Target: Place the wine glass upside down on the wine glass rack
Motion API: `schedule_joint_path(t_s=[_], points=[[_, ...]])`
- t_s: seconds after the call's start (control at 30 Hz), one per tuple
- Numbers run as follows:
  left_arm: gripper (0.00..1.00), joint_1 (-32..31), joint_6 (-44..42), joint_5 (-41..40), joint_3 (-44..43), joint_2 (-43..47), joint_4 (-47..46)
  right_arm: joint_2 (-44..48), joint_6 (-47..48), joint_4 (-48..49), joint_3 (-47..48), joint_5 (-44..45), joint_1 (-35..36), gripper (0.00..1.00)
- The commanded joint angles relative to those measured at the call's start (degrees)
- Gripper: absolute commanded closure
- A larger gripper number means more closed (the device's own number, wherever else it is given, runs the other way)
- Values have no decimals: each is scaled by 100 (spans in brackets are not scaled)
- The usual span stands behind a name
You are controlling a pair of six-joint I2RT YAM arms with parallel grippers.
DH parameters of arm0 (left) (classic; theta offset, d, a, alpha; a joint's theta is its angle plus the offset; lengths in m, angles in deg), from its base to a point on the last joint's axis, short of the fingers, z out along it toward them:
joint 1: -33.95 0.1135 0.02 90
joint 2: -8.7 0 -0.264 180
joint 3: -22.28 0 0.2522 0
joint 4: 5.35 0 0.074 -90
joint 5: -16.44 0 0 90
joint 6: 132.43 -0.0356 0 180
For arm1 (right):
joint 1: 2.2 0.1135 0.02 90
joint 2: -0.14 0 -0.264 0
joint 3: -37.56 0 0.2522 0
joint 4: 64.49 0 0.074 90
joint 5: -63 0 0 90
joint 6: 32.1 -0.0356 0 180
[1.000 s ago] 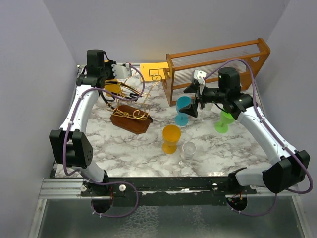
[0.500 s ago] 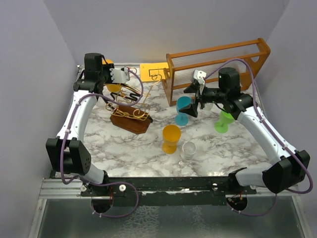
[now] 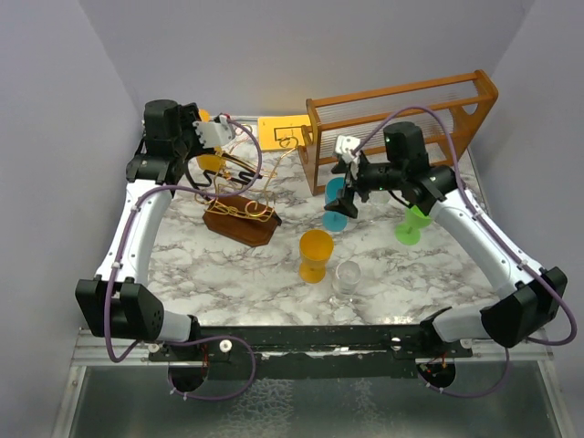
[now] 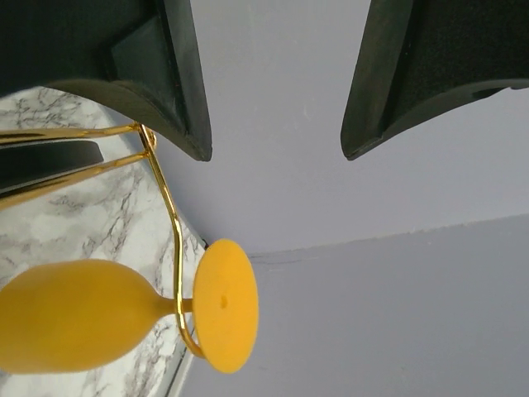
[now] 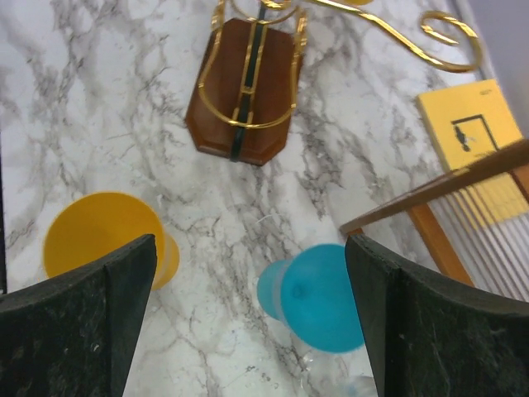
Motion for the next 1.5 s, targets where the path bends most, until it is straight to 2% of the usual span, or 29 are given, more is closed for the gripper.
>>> schedule_joint_path(t_s=[0.0,0.17,0.37,0.5,0.67,0.97,1.17,1.3,1.47], points=[[32,40,1463,-236,-161,178,-691,-119,587,-942,176,771,780,6],[24,40,3040,-107,-231,393,-904,-258,598,-1146,73,1409,1426,9],[11,40,3805,360,-309,676,-583,-779,522,-1443,137,2341,2014,17],[10,40,3850,434,-285,766,-459,-1047,469,-1618,261,2652,2136,25],[9,40,3781,298,-187,847,-422,-1229,496,-1779,374,2613,2188,34],[9,40,3526,313,-10,938,-328,-1464,578,-2056,644,2387,2282,59],[9,40,3446,279,46,948,-292,-1578,645,-2213,787,2308,2291,79],[9,40,3535,270,1,939,-283,-1596,766,-2240,799,2260,2291,98],[4,40,4009,402,-264,905,-120,-1436,857,-2112,847,2191,2291,99]])
